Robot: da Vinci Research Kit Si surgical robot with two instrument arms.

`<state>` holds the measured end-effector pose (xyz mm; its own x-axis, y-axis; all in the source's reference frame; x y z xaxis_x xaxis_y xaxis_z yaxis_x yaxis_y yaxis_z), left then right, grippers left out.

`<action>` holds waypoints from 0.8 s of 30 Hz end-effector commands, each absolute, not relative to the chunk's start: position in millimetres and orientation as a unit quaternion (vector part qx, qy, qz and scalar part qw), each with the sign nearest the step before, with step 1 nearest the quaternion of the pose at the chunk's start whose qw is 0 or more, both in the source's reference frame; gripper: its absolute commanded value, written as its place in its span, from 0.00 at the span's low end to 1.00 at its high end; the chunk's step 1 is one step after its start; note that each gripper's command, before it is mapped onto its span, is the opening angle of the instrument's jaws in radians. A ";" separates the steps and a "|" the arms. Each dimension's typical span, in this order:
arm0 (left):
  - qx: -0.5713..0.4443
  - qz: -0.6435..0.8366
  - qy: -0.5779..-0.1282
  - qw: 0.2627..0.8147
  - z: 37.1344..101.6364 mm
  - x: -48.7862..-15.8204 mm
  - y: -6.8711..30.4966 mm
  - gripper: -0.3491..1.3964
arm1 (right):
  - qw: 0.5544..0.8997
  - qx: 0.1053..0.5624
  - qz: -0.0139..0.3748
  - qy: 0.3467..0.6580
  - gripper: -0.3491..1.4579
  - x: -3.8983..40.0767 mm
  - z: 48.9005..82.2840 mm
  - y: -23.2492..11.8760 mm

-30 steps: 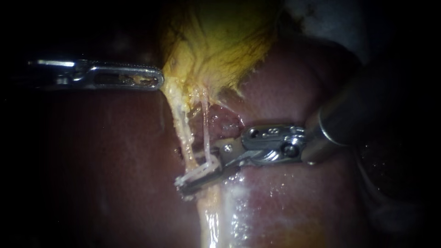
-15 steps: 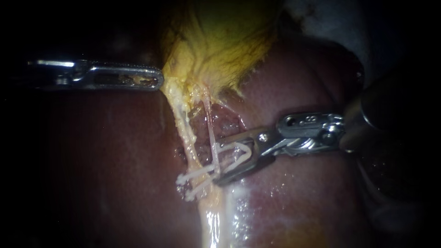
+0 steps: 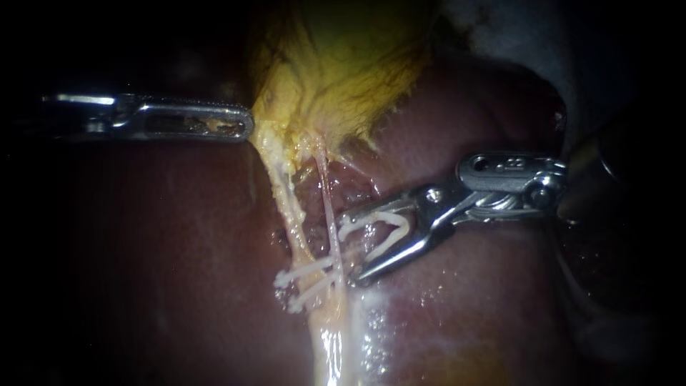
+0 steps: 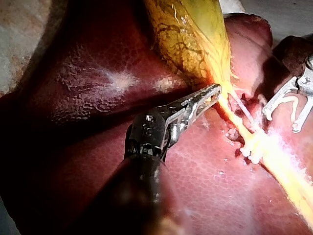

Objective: Clipping third clip left tube

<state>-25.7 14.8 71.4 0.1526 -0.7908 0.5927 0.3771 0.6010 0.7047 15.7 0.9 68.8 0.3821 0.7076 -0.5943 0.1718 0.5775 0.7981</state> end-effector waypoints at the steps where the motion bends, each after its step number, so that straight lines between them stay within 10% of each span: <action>1: 0.201 -0.399 -0.514 0.732 71.4 -25.8 14.8 0.00 | 0.716 0.425 0.188 0.521 0.49 16.1 69.2 0.7; 24: 0.201 -0.399 -0.514 0.732 71.3 -25.7 14.8 0.00 | 0.716 0.443 0.214 0.496 0.49 18.3 78.3 -2.0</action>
<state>-25.8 14.8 71.3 0.1526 -0.7908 0.5927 0.3773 0.6009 0.7047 18.4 -2.0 78.5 0.4169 0.7457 -0.5197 0.1320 0.5160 0.8464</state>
